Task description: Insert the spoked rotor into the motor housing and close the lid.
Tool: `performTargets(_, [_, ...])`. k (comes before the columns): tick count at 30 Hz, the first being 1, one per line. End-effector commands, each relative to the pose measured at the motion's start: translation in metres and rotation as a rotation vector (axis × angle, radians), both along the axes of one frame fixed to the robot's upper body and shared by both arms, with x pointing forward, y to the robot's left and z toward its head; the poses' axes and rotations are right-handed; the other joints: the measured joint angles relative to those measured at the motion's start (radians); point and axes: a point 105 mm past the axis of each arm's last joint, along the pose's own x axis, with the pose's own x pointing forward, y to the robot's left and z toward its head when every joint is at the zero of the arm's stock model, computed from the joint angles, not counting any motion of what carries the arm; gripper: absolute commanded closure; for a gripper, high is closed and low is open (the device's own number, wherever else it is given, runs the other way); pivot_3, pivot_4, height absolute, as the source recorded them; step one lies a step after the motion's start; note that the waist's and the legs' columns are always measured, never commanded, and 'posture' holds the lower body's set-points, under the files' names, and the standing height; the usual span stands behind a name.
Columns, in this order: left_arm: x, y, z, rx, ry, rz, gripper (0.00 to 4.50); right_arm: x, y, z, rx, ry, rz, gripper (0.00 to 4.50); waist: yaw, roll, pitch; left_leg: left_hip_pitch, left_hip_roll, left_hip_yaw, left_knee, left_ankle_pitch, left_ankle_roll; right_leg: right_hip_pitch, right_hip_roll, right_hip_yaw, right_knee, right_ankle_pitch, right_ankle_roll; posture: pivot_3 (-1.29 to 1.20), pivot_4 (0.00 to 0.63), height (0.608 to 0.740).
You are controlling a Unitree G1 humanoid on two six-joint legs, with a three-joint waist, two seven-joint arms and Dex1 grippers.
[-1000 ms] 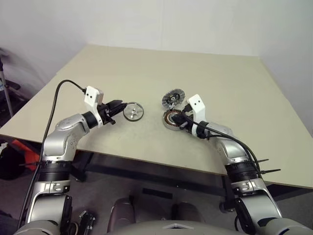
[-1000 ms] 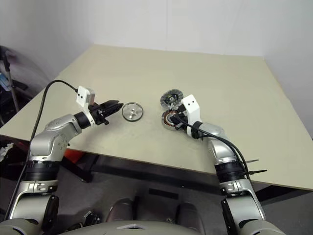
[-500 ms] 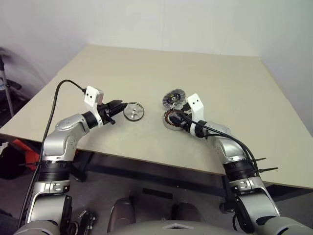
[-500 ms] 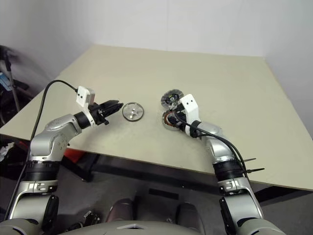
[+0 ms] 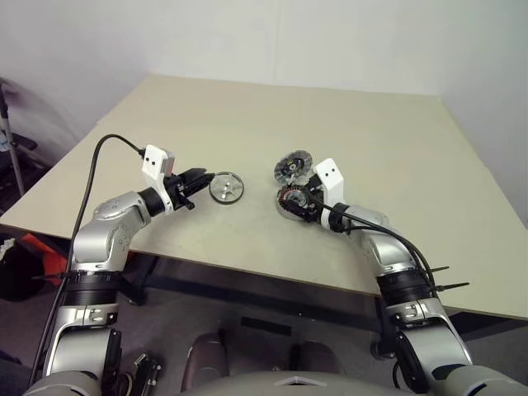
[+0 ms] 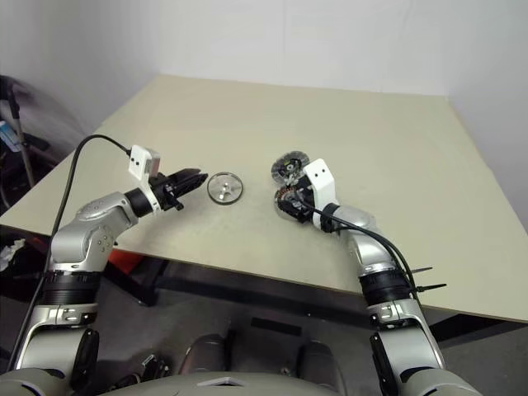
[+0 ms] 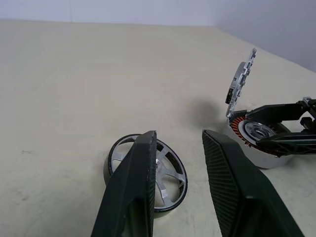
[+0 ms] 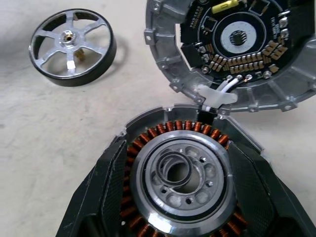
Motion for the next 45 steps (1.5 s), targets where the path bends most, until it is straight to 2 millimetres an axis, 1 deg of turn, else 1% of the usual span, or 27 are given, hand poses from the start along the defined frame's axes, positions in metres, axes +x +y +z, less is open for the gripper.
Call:
performTargets(1, [0.001,-0.002,0.015,-0.001,-0.053,-0.016,2.92,0.001,0.002,0.024,0.035,-0.088,0.022,1.84,0.0,0.0,0.0,0.0,0.0,0.0,0.0,0.0,0.0,0.0,0.0,0.0,0.0,0.0,0.0,0.0,0.0,0.74])
performTargets(4, [0.0,-0.002,0.014,-0.001,-0.05,-0.017,2.92,-0.002,0.004,0.027,0.046,-0.098,0.034,2.88,0.0,0.0,0.0,0.0,0.0,0.0,0.0,0.0,0.0,0.0,0.0,0.0,0.0,0.0,0.0,0.0,0.0,0.74])
performTargets(5, [0.0,-0.003,0.013,-0.001,-0.049,-0.018,2.92,-0.002,0.004,0.028,0.048,-0.102,0.037,3.16,0.0,0.0,0.0,0.0,0.0,0.0,0.0,0.0,0.0,0.0,0.0,0.0,0.0,0.0,0.0,0.0,0.0,0.74])
performTargets(8, [-0.001,-0.003,0.013,0.0,-0.047,-0.019,2.92,-0.004,0.007,0.03,0.049,-0.115,0.052,4.26,0.0,0.0,0.0,0.0,0.0,0.0,0.0,0.0,0.0,0.0,0.0,0.0,0.0,0.0,0.0,0.0,0.0,0.74])
performTargets(9, [-0.001,-0.003,0.013,0.0,-0.046,-0.019,2.92,-0.004,0.008,0.031,0.048,-0.116,0.058,4.48,0.0,0.0,0.0,0.0,0.0,0.0,0.0,0.0,0.0,0.0,0.0,0.0,0.0,0.0,0.0,0.0,0.0,0.74])
performTargets(14, [-0.002,-0.002,0.012,0.002,-0.044,-0.016,2.92,-0.006,0.01,0.027,0.047,-0.097,0.067,4.48,0.0,0.0,0.0,0.0,0.0,0.0,0.0,0.0,0.0,0.0,0.0,0.0,0.0,0.0,0.0,0.0,0.0,0.74])
performTargets(20, [-0.002,0.001,0.012,0.005,-0.043,-0.006,2.92,-0.007,0.011,0.012,0.023,-0.051,0.054,4.48,0.0,0.0,0.0,0.0,0.0,0.0,0.0,0.0,0.0,0.0,0.0,0.0,0.0,0.0,0.0,0.0,0.0,0.74])
performTargets(26, [-0.003,0.002,0.011,0.006,-0.042,-0.001,2.92,-0.004,0.009,0.009,0.013,-0.041,0.034,4.48,0.0,0.0,0.0,0.0,0.0,0.0,0.0,0.0,0.0,0.0,0.0,0.0,0.0,0.0,0.0,0.0,0.0,0.74])
performTargets(28, [-0.003,0.002,0.012,0.005,-0.042,0.001,2.92,-0.001,0.005,0.007,0.005,-0.038,0.014,4.48,0.0,0.0,0.0,0.0,0.0,0.0,0.0,0.0,0.0,0.0,0.0,0.0,0.0,0.0,0.0,0.0,0.0,0.74])
performTargets(37, [-0.002,0.002,0.012,0.005,-0.044,0.004,2.92,0.003,-0.004,0.009,-0.009,-0.047,-0.011,4.48,0.0,0.0,0.0,0.0,0.0,0.0,0.0,0.0,0.0,0.0,0.0,0.0,0.0,0.0,0.0,0.0,0.0,0.74])
performTargets(45, [-0.001,0.002,0.012,0.007,-0.045,0.004,2.92,0.002,-0.005,0.013,0.001,-0.059,-0.006,4.48,0.0,0.0,0.0,0.0,0.0,0.0,0.0,0.0,0.0,0.0,0.0,0.0,0.0,0.0,0.0,0.0,0.0,0.74])
